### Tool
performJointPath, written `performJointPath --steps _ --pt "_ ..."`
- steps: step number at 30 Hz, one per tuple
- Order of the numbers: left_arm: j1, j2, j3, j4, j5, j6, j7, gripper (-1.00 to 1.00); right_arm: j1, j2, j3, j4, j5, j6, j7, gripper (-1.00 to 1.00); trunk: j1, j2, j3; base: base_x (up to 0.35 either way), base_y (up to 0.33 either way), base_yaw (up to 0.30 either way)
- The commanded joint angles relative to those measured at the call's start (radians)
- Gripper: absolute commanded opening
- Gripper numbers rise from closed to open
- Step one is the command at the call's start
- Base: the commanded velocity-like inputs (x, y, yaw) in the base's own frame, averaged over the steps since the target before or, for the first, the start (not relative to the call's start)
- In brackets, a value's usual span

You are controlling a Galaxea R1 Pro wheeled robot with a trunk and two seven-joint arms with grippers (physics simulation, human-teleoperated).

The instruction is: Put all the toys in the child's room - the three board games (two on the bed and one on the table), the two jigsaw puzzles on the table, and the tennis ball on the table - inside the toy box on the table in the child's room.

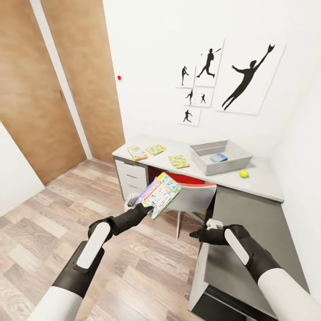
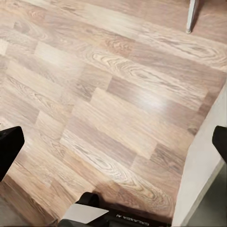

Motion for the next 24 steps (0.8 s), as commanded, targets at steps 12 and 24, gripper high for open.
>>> performJointPath --steps 12,24 --pt "-0.001 0.0 0.001 0.0 0.005 0.004 0.002 -1.0 -0.001 -0.002 0.001 -0.002 0.006 0.003 0.005 1.0 0.001 -0.002 -0.002 0.001 -0.001 0.292" --pt "-0.001 -0.001 0.001 0.0 0.004 0.004 -0.001 -1.0 -0.001 -0.002 0.002 -0.002 0.005 0.003 0.006 1.0 0.001 -0.002 -0.002 0.031 0.005 0.244"
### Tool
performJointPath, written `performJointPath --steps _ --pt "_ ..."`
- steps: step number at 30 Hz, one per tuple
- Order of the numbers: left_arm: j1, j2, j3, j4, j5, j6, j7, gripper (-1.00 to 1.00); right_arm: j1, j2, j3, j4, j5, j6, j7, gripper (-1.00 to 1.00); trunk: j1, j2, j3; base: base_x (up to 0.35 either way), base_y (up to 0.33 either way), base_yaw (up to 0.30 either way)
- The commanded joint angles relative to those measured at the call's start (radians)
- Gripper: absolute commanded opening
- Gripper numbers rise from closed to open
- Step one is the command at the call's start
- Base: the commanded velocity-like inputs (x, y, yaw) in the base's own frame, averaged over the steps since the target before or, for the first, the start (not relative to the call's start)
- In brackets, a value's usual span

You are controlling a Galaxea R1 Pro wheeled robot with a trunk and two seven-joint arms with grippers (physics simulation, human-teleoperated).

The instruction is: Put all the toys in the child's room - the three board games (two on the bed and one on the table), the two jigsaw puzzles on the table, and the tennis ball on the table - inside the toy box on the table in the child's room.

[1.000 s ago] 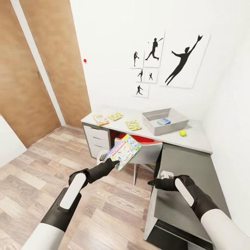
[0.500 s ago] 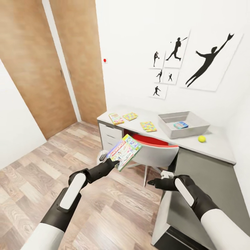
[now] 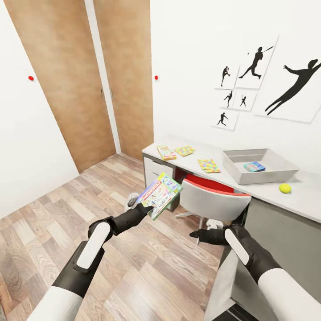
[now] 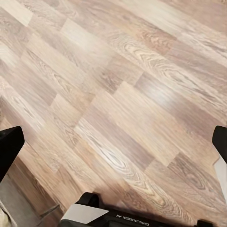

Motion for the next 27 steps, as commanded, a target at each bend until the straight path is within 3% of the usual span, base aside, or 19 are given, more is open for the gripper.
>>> performJointPath --steps 1,14,27 --pt "-0.001 0.0 0.001 0.0 0.006 0.004 0.0 -1.0 -0.001 -0.001 0.002 -0.001 0.006 0.003 0.005 1.0 0.001 -0.002 -0.002 0.173 0.051 0.098" --pt "-0.001 -0.001 0.0 0.0 0.006 0.004 -0.003 -1.0 -0.001 -0.001 0.003 -0.001 0.005 0.003 0.006 1.0 0.001 -0.002 -0.002 0.167 0.057 0.04" --pt "-0.001 -0.002 -0.002 0.0 0.006 0.004 0.001 -1.0 -0.001 -0.004 0.002 -0.001 0.005 0.003 0.007 1.0 0.001 -0.002 -0.002 0.013 0.004 0.221"
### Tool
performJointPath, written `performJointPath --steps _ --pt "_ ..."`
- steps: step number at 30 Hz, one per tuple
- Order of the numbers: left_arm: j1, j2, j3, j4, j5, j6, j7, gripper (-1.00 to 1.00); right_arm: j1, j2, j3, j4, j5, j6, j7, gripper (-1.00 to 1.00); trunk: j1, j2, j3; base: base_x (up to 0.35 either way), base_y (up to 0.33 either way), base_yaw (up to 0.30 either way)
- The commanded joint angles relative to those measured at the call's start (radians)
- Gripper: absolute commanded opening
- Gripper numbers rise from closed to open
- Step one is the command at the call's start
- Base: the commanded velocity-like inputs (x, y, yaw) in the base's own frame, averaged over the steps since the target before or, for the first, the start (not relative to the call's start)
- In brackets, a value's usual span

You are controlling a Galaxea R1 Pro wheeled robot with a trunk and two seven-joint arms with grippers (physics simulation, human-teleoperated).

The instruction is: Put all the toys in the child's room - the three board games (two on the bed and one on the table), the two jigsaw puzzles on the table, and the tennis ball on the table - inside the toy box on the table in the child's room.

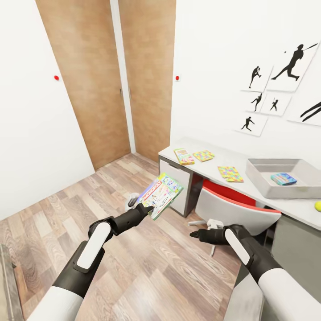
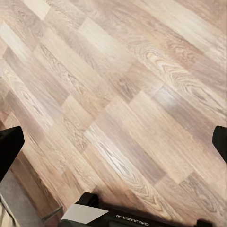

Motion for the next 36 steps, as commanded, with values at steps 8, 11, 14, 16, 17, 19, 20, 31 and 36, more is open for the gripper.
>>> performJointPath --steps 8,11,14,16,17,19,20,31,36 --pt "-0.001 -0.001 0.001 0.0 0.005 0.004 0.004 -1.0 -0.001 -0.001 0.002 -0.001 0.006 0.003 0.006 1.0 0.001 -0.002 -0.002 0.002 0.001 0.281" --pt "-0.001 -0.001 0.0 0.0 0.005 0.004 0.004 -1.0 -0.001 -0.001 0.002 -0.001 0.006 0.003 0.006 1.0 0.001 -0.002 -0.002 0.0 0.0 0.292" --pt "-0.001 -0.001 -0.001 0.0 0.005 0.004 0.004 -1.0 -0.001 -0.002 0.002 -0.001 0.006 0.003 0.006 1.0 0.001 -0.002 -0.002 0.0 0.0 0.294" --pt "-0.001 -0.001 -0.001 0.0 0.005 0.004 0.005 -1.0 -0.001 -0.002 0.002 -0.001 0.006 0.003 0.006 1.0 0.001 -0.002 -0.002 0.0 0.0 0.295" --pt "-0.001 -0.001 -0.001 0.0 0.005 0.004 0.005 -1.0 -0.001 -0.002 0.002 -0.001 0.006 0.003 0.006 1.0 0.001 -0.002 -0.002 0.0 0.0 0.295" --pt "-0.001 -0.001 -0.001 0.0 0.005 0.004 0.005 -1.0 -0.001 -0.002 0.002 -0.001 0.006 0.003 0.007 1.0 0.001 -0.002 -0.002 0.0 0.0 0.258" --pt "-0.001 -0.001 -0.001 0.0 0.005 0.004 0.005 -1.0 -0.001 -0.003 0.002 -0.001 0.006 0.003 0.007 1.0 0.001 -0.002 -0.002 0.0 0.0 0.192" --pt "-0.001 -0.001 -0.002 0.0 0.004 0.004 0.005 -1.0 -0.001 -0.003 0.002 -0.001 0.004 0.003 0.008 1.0 0.001 -0.002 -0.002 0.05 0.0 0.079" --pt "-0.001 0.0 -0.002 0.0 0.004 0.004 0.005 -1.0 -0.001 -0.004 0.002 -0.001 0.004 0.003 0.008 1.0 0.001 -0.002 -0.002 0.23 0.0 0.019"
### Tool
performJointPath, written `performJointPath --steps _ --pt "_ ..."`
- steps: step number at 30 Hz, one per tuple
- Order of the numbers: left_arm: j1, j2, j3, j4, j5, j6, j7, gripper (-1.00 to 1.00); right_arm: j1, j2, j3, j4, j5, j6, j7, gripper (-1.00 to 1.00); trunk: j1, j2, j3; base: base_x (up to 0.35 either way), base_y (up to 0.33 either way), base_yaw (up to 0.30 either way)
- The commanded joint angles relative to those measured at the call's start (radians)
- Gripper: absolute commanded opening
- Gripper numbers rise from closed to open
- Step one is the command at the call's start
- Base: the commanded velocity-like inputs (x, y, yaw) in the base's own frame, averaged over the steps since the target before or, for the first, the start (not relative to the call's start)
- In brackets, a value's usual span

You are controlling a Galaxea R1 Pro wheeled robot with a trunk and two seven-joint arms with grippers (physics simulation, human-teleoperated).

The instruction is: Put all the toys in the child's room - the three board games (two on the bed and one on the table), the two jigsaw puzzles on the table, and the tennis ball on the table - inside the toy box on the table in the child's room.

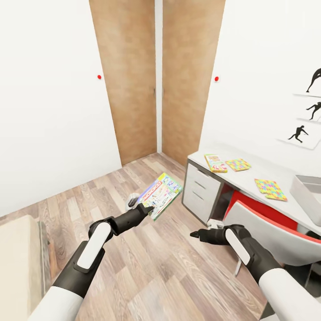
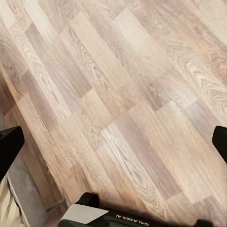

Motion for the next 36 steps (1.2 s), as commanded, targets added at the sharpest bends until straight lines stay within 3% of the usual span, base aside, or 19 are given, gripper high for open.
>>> performJointPath --steps 1,36 --pt "-0.001 0.0 0.001 -0.001 0.004 0.004 0.002 -1.0 -0.001 -0.001 0.002 -0.001 0.006 0.003 0.006 1.0 0.001 -0.002 -0.002 0.274 0.0 0.011" --pt "-0.001 0.001 0.0 -0.001 0.004 0.004 0.001 -1.0 0.003 -0.004 -0.001 -0.036 0.005 0.012 0.008 1.0 0.001 -0.002 -0.002 0.325 0.0 0.002"
